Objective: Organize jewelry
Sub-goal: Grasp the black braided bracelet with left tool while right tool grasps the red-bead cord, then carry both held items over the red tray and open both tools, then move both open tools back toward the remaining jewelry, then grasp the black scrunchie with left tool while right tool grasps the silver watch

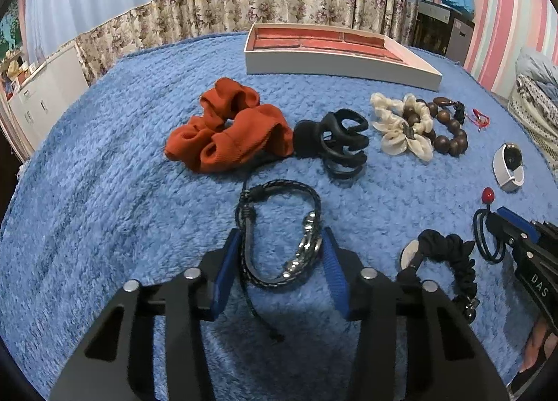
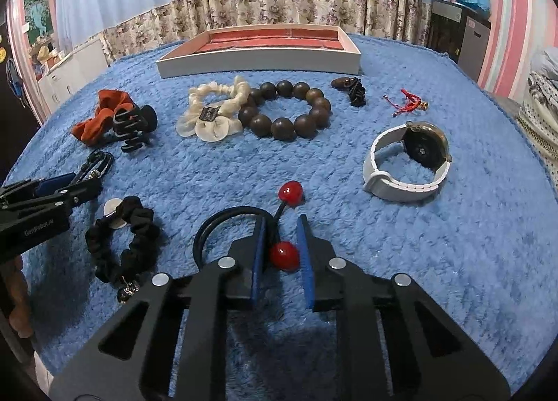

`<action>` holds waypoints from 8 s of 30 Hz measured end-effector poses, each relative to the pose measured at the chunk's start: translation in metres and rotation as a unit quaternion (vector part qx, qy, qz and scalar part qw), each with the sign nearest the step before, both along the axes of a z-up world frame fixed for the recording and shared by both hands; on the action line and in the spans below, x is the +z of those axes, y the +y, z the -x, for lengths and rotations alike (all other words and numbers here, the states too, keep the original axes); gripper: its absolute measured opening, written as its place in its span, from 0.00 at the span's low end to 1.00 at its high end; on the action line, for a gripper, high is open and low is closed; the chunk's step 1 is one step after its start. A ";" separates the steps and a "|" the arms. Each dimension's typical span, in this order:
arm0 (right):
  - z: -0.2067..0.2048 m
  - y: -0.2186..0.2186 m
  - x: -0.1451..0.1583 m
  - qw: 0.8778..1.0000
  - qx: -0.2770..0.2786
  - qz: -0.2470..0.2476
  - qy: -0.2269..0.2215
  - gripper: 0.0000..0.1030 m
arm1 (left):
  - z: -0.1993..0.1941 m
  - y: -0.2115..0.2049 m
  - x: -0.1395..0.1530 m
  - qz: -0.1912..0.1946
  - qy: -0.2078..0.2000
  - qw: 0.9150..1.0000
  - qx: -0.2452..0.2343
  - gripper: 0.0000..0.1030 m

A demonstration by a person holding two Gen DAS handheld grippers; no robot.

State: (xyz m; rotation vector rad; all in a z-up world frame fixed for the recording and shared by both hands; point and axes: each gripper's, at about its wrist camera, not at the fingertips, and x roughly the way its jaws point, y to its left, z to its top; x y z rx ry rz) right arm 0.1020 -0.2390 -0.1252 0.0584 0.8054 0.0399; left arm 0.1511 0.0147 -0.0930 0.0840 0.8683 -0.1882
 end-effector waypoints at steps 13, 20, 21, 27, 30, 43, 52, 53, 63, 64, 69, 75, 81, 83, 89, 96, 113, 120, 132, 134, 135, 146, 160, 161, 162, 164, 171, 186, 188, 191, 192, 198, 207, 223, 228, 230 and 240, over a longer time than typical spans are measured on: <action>-0.002 -0.005 0.001 1.000 -0.007 -0.010 -0.002 0.18 | 0.002 0.004 0.002 0.011 -0.004 1.000 -0.004 0.34; -0.002 -0.006 0.004 1.000 -0.001 -0.018 -0.004 0.18 | 0.005 -0.001 0.004 0.001 -0.007 1.000 -0.007 0.29; -0.002 -0.006 0.005 1.000 0.000 -0.019 -0.004 0.18 | 0.006 0.000 0.005 0.000 -0.007 1.000 -0.006 0.28; 0.000 -0.011 0.009 1.000 0.001 -0.028 -0.008 0.18 | 0.010 0.001 0.011 0.004 -0.013 1.000 -0.005 0.26; 0.001 -0.012 0.012 1.000 0.000 -0.029 -0.012 0.18 | 0.012 0.001 0.016 0.005 -0.017 1.000 -0.003 0.26; -0.004 -0.014 0.064 0.997 0.007 -0.006 -0.074 0.18 | 0.012 -0.005 0.067 -0.004 -0.060 0.998 0.005 0.26; -0.046 -0.013 0.113 0.991 0.010 0.024 -0.128 0.18 | -0.031 -0.009 0.115 0.014 -0.072 0.997 0.019 0.26; -0.053 -0.013 0.118 0.991 0.010 0.022 -0.133 0.18 | -0.037 -0.012 0.120 0.016 -0.076 0.997 0.017 0.26; -0.160 -0.026 0.146 0.988 -0.014 0.005 -0.155 0.18 | -0.139 -0.044 0.139 0.034 -0.085 0.996 0.005 0.26; -0.173 -0.028 0.146 0.988 -0.015 0.000 -0.151 0.18 | -0.152 -0.047 0.138 0.035 -0.085 0.996 0.005 0.26; -0.244 -0.032 0.138 0.990 -0.027 0.005 -0.136 0.18 | -0.215 -0.070 0.131 0.036 -0.083 0.996 -0.002 0.26; -0.323 -0.045 0.114 0.993 -0.050 -0.004 -0.102 0.18 | -0.297 -0.092 0.101 0.042 -0.033 0.999 0.000 0.26; -0.380 -0.056 0.090 0.996 -0.064 0.001 -0.064 0.18 | -0.352 -0.102 0.073 0.026 0.012 1.000 0.004 0.27; -0.400 -0.060 0.079 0.997 -0.065 -0.010 -0.040 0.18 | -0.367 -0.101 0.065 0.022 0.030 0.999 0.008 0.27; -0.434 -0.069 0.060 0.997 -0.070 -0.017 0.009 0.18 | -0.401 -0.105 0.050 0.008 0.056 0.998 0.003 0.27; -0.463 -0.067 0.035 0.994 -0.070 -0.004 0.081 0.18 | -0.425 -0.111 0.028 -0.001 0.087 0.996 0.011 0.27; -0.438 -0.081 0.076 0.996 -0.066 -0.024 0.058 0.49 | -0.403 -0.106 0.057 -0.040 0.046 0.998 0.017 0.49; -0.361 -0.090 0.147 0.996 -0.072 -0.005 -0.045 0.85 | -0.339 -0.074 0.135 -0.012 -0.052 0.998 0.030 0.83; -0.193 -0.104 0.165 0.988 -0.091 -0.010 -0.121 0.96 | -0.176 -0.047 0.161 0.026 -0.115 0.992 0.037 0.91; -0.163 -0.105 0.158 0.988 -0.093 -0.011 -0.123 0.96 | -0.148 -0.042 0.157 0.036 -0.116 0.992 0.030 0.91; -0.150 -0.104 0.154 0.988 -0.093 -0.011 -0.124 0.96 | -0.137 -0.042 0.154 0.039 -0.116 0.992 0.030 0.91; -0.042 -0.095 0.101 0.988 -0.103 0.015 -0.116 0.96 | -0.010 -0.059 0.092 0.029 -0.119 0.992 0.009 0.91; -0.010 -0.083 0.066 0.989 -0.097 0.048 -0.105 0.96 | 0.025 -0.073 0.057 0.033 -0.117 0.993 -0.003 0.91; -0.009 -0.083 0.064 0.989 -0.097 0.050 -0.104 0.96 | 0.024 -0.071 0.053 0.037 -0.111 0.993 -0.002 0.91; -0.010 -0.083 0.063 0.989 -0.098 0.052 -0.102 0.96 | 0.024 -0.070 0.049 0.041 -0.105 0.994 -0.002 0.91; -0.011 -0.086 0.059 0.989 -0.101 0.055 -0.094 0.96 | 0.025 -0.068 0.042 0.041 -0.097 0.994 -0.001 0.91; -0.020 -0.098 0.043 0.989 -0.115 0.060 -0.067 0.96 | 0.018 -0.060 0.020 0.029 -0.066 0.997 -0.004 0.91; -0.043 -0.110 0.020 0.992 -0.113 0.054 -0.003 0.69 | 0.016 -0.059 -0.003 0.022 -0.007 0.999 -0.035 0.66; -0.046 -0.109 0.017 0.992 -0.111 0.055 0.004 0.69 | 0.014 -0.061 -0.006 0.026 0.004 0.999 -0.045 0.61; -0.045 -0.110 0.016 0.992 -0.114 0.056 0.007 0.69 | 0.017 -0.063 -0.007 0.021 0.001 0.998 -0.055 0.61; -0.045 -0.110 0.016 0.992 -0.114 0.057 0.007 0.69 | 0.018 -0.065 -0.008 0.017 0.003 0.998 -0.059 0.61; -0.052 -0.109 0.012 0.992 -0.109 0.057 0.025 0.62 | 0.024 -0.075 -0.010 0.004 0.001 0.996 -0.086 0.44; -0.055 -0.109 0.007 0.993 -0.099 0.051 0.035 0.52 | 0.026 -0.076 -0.010 0.010 0.001 0.995 -0.098 0.31; -0.057 -0.108 0.006 0.996 -0.081 0.031 0.036 0.28 | 0.018 -0.076 -0.008 0.023 0.006 0.995 -0.101 0.16; -0.056 -0.110 0.008 0.996 -0.084 0.022 0.033 0.22 | 0.018 -0.077 -0.008 0.018 0.004 0.995 -0.098 0.16; -0.055 -0.110 0.008 0.996 -0.085 0.023 0.031 0.21 | 0.018 -0.078 -0.007 0.016 0.002 0.995 -0.096 0.15; -0.043 -0.112 0.020 0.996 -0.092 0.006 -0.001 0.16 | 0.021 -0.072 0.008 0.021 -0.015 0.996 -0.080 0.15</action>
